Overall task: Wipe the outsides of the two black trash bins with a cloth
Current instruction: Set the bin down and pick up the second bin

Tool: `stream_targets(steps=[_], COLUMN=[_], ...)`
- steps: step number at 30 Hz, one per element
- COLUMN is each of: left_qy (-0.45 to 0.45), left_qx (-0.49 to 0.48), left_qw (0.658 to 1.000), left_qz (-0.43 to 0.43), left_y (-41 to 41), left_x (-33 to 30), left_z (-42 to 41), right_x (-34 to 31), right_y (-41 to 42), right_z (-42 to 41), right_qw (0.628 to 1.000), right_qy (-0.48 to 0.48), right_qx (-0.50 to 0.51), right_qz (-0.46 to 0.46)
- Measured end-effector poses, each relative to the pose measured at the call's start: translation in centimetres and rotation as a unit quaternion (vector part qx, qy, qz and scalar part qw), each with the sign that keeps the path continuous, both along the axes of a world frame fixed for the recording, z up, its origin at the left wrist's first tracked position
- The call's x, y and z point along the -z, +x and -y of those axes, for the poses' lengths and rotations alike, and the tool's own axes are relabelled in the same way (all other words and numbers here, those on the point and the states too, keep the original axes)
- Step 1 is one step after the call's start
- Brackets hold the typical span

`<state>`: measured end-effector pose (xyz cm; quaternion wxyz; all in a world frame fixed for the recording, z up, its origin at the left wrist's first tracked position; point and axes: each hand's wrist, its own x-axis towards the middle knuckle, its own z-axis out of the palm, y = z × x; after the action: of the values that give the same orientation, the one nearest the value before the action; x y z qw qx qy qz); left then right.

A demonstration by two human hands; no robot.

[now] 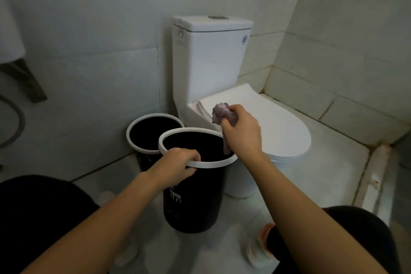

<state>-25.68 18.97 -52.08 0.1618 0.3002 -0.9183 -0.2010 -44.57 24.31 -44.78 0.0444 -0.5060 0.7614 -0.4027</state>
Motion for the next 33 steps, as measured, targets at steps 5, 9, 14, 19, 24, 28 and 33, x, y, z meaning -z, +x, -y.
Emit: stream_targets(steps=[5,9,14,19,24,28,33], left_qy=[-0.035,-0.068,-0.049,-0.080,-0.061,0.052,0.114], left_qx=[0.025,0.042,0.007,-0.007,0.006,-0.009,-0.018], left_qw=[0.999,0.997,0.998,0.997,0.998,0.993,0.982], left_qz=[-0.002,0.022,0.038,0.002,0.023,0.104,0.151], left_y=[0.7,0.8,1.0,-0.2,-1.2,-1.2,-1.2], left_x=[4.6,8.1,12.3,14.6,15.8,16.0,16.6], left_z=[-1.0,-1.7,-1.8,-2.4,-2.5,-2.2,-2.2], right_x=[4.1,6.5,9.1,11.1,12.4,13.4,14.2], right_y=[0.2,0.7,0.8,0.4,0.3,0.4,0.8], right_z=[0.3,0.3,0.2,0.1,0.0,-0.1,-0.2], right_qw=[0.999,0.998,0.997,0.994,0.992,0.990,0.988], right_qy=[0.034,0.038,0.068,0.101,0.123,0.132,0.135], right_qx=[-0.003,-0.007,-0.005,-0.004,-0.007,0.004,0.007], right_qz=[0.022,0.040,0.045,0.037,0.032,0.050,0.070])
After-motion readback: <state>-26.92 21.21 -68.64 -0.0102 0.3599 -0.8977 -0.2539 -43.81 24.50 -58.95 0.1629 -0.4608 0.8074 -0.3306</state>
